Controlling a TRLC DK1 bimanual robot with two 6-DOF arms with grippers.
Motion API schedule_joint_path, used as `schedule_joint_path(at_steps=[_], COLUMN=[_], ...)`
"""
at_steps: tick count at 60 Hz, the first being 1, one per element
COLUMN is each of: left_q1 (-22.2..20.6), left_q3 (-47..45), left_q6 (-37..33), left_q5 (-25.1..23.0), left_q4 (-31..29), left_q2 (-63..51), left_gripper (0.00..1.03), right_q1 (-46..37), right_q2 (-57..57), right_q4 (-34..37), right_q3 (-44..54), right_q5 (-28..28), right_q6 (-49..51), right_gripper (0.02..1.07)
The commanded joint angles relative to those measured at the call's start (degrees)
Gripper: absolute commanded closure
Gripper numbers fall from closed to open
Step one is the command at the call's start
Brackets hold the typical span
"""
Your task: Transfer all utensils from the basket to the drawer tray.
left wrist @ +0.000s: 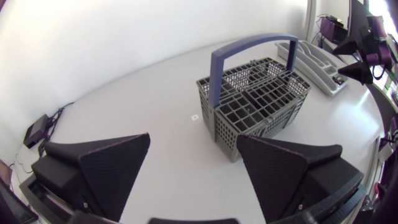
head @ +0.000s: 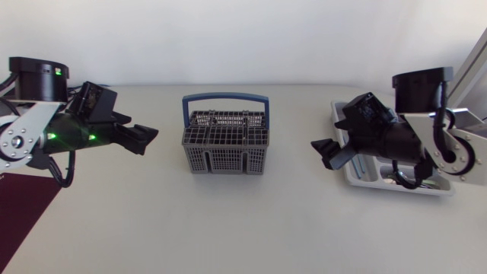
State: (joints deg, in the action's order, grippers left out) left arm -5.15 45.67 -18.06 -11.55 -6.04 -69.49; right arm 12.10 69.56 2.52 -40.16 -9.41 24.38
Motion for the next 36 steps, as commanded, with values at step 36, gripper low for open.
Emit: schedule_joint_path(at_steps=[36], left_q1=[6.2], left_q3=[-16.5], left_q6=[-0.4], left_q5=[2.3], left_q4=[5.8], left_q2=[22.5], left_gripper=[0.05], right_q1=[-10.5], right_q2=[-20.5], right_q4=[-2.0], right_q3=[12.6], right_q5=[2.2], right_q6=[-4.8], right_gripper=[0.07])
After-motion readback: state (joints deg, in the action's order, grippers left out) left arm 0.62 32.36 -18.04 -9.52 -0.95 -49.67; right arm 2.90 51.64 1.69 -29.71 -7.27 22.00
